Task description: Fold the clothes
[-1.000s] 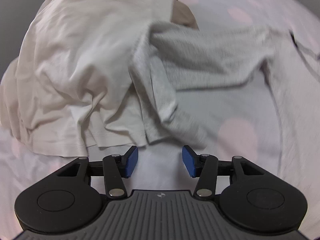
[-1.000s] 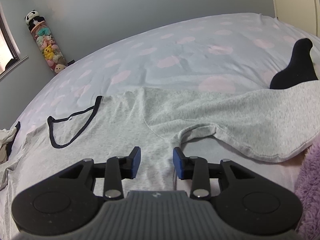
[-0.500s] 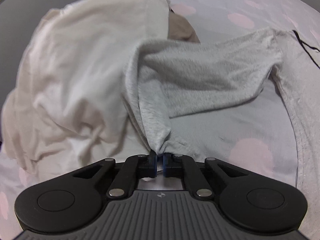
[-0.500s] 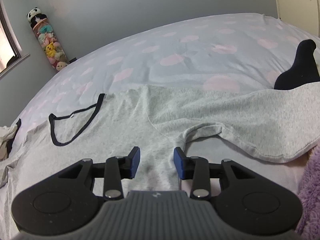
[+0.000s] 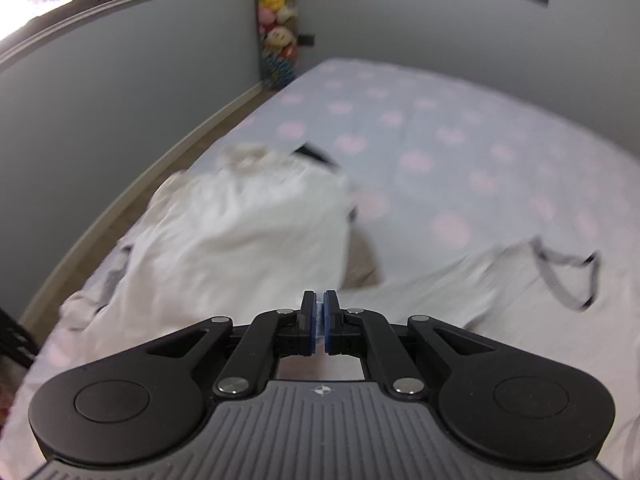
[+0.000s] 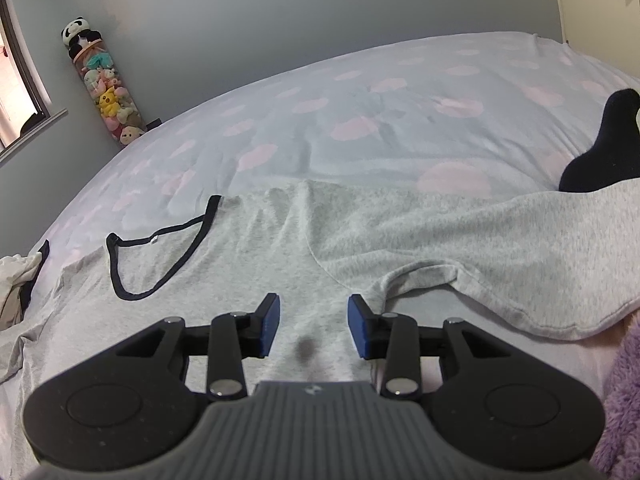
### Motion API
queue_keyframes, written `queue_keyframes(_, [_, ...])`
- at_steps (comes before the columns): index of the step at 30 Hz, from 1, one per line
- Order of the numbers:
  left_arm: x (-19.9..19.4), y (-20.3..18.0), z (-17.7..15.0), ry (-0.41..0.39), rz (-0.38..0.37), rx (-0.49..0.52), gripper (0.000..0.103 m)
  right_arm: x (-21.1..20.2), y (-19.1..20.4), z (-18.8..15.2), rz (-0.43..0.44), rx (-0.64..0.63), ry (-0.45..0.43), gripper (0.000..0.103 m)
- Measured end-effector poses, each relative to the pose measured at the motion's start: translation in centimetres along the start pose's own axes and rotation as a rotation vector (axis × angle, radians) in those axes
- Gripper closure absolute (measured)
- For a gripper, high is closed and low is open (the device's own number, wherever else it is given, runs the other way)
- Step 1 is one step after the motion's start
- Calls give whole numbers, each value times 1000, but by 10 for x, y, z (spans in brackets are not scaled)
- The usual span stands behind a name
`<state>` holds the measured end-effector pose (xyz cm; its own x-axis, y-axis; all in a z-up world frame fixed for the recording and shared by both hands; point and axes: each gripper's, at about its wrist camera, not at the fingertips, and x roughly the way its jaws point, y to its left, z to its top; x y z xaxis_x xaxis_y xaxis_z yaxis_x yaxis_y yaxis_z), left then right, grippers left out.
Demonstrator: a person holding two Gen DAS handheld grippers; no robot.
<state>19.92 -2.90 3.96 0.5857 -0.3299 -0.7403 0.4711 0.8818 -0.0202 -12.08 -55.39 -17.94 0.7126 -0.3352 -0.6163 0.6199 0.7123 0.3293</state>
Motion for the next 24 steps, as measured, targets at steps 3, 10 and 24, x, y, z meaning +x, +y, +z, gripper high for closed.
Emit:
queue_keyframes(3, [-10, -25, 21, -30, -75, -1, 101, 0, 0, 3, 9, 6, 2, 62])
queue_keyframes(10, [-25, -105, 71, -116, -262, 60, 101, -3, -2, 8, 38, 24, -6, 61])
queue_keyframes(24, [38, -308, 60, -45, -708, 229, 101, -2, 3, 14, 63, 22, -7, 57])
